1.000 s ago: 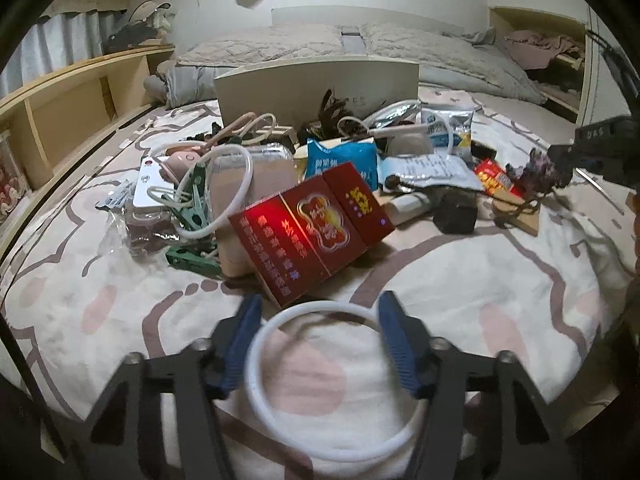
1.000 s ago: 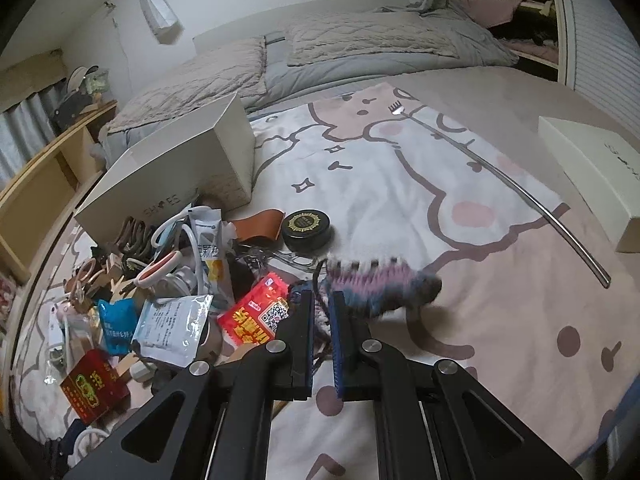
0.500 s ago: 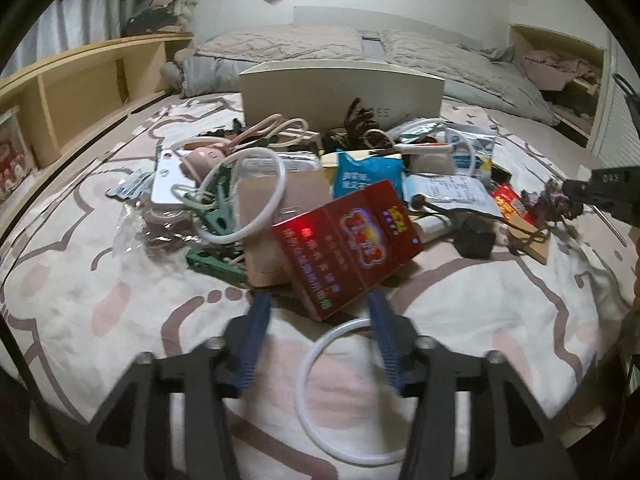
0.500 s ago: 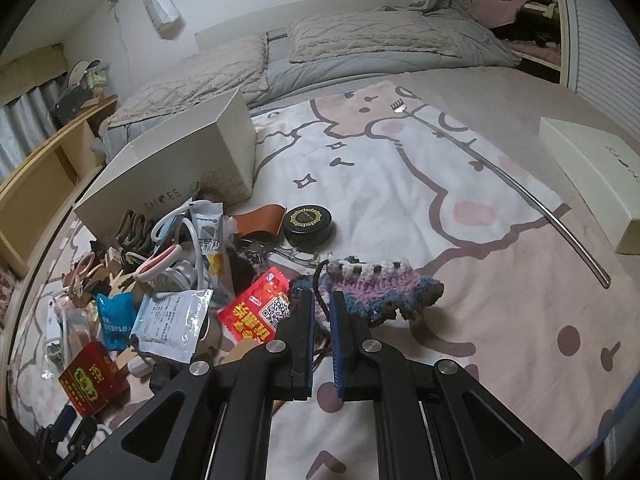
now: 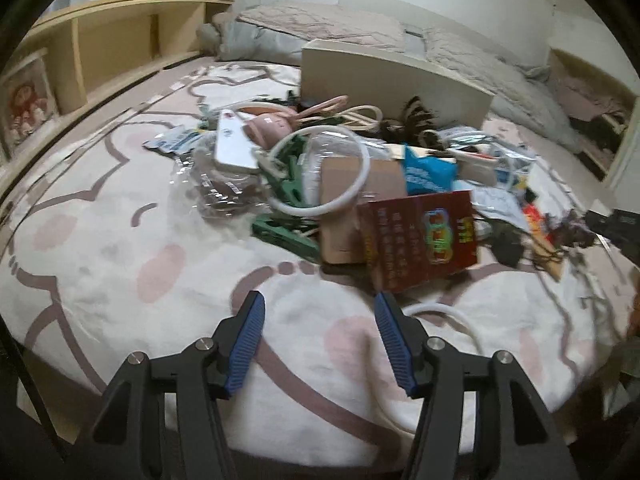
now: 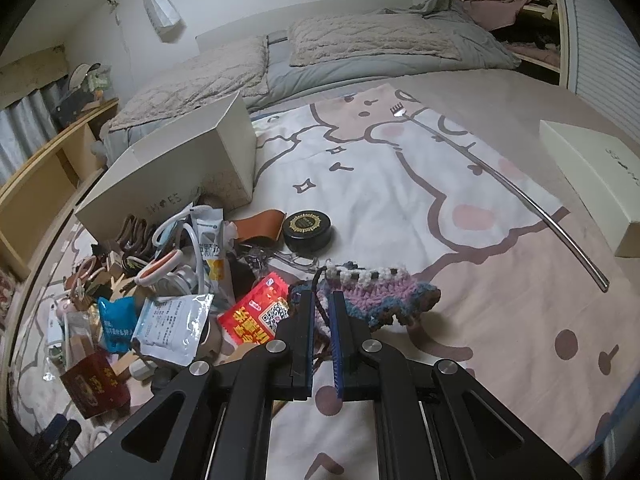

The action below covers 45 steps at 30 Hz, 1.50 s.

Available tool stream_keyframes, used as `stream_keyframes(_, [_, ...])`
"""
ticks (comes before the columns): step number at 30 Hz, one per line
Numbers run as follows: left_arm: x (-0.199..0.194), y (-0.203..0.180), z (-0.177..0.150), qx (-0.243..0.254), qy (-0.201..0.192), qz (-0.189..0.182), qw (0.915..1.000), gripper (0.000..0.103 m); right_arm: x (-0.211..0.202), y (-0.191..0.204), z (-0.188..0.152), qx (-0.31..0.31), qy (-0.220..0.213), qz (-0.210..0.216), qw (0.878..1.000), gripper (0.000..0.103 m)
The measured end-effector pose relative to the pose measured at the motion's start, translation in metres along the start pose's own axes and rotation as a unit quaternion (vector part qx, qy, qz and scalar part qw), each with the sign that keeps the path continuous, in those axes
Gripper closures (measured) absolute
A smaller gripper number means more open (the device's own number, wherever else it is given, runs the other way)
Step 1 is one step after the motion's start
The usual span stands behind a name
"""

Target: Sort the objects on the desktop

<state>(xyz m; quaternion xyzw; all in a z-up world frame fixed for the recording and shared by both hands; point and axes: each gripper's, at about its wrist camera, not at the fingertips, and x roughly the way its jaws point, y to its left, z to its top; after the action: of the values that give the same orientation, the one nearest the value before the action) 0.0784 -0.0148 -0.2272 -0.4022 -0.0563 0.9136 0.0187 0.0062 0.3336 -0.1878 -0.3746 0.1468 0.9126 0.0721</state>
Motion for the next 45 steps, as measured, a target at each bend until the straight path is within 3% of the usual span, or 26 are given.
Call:
stream_keyframes(6, [-0.001, -0.026, -0.011, 0.064, 0.005, -0.013, 0.9979, 0.04, -0.011, -0.001, 0.005, 0.004, -0.013, 0.019, 1.0, 0.095])
stream_keyframes(10, [0.008, -0.032, -0.018, 0.092, 0.021, 0.023, 0.9953, 0.04, -0.02, 0.002, 0.009, -0.003, -0.024, 0.028, 0.999, 0.095])
stream_keyframes(16, [0.012, -0.014, -0.011, 0.073, 0.012, 0.087, 0.9935, 0.04, -0.016, -0.007, 0.013, 0.005, -0.023, 0.031, 0.999, 0.095])
stream_keyframes(20, [0.016, 0.0, -0.003, 0.051, 0.008, 0.111, 0.9925, 0.04, -0.012, -0.018, 0.014, 0.021, -0.015, 0.01, 1.0, 0.093])
stream_keyframes(21, [0.018, 0.004, 0.0, 0.045, 0.007, 0.116, 0.9922, 0.04, -0.012, -0.021, 0.014, 0.024, -0.014, 0.012, 1.0, 0.088])
stream_keyframes(22, [0.019, 0.006, 0.002, 0.04, 0.007, 0.119, 0.992, 0.04, -0.011, -0.023, 0.014, 0.027, -0.011, 0.015, 0.999, 0.061])
stream_keyframes(23, [0.021, 0.009, 0.004, 0.035, 0.008, 0.122, 0.9919, 0.04, -0.011, -0.025, 0.015, 0.031, -0.009, 0.017, 0.999, 0.015])
stream_keyframes(24, [0.022, 0.011, 0.006, 0.033, 0.008, 0.126, 0.9915, 0.04, -0.011, -0.026, 0.014, 0.035, -0.01, 0.018, 0.999, 0.0])
stream_keyframes(30, [0.027, 0.023, 0.014, 0.02, 0.002, 0.155, 0.9877, 0.04, 0.003, -0.018, 0.009, 0.006, 0.005, 0.002, 1.0, 0.0])
stream_keyframes(36, [0.023, 0.03, 0.015, 0.001, -0.006, 0.149, 0.9888, 0.039, 0.029, -0.008, 0.003, -0.017, 0.026, -0.027, 0.999, 0.0])
stream_keyframes(38, [0.02, 0.03, 0.014, -0.002, -0.011, 0.141, 0.99, 0.03, 0.035, -0.008, 0.003, -0.019, 0.031, -0.034, 0.999, 0.0])
stream_keyframes(40, [0.016, 0.029, 0.014, -0.01, -0.017, 0.124, 0.9921, 0.015, 0.041, -0.007, 0.004, -0.021, 0.035, -0.037, 0.998, 0.0])
stream_keyframes(45, [0.0, 0.013, 0.012, 0.001, -0.043, 0.066, 0.9969, 0.007, 0.053, -0.002, 0.005, -0.034, 0.043, -0.05, 0.997, 0.0])
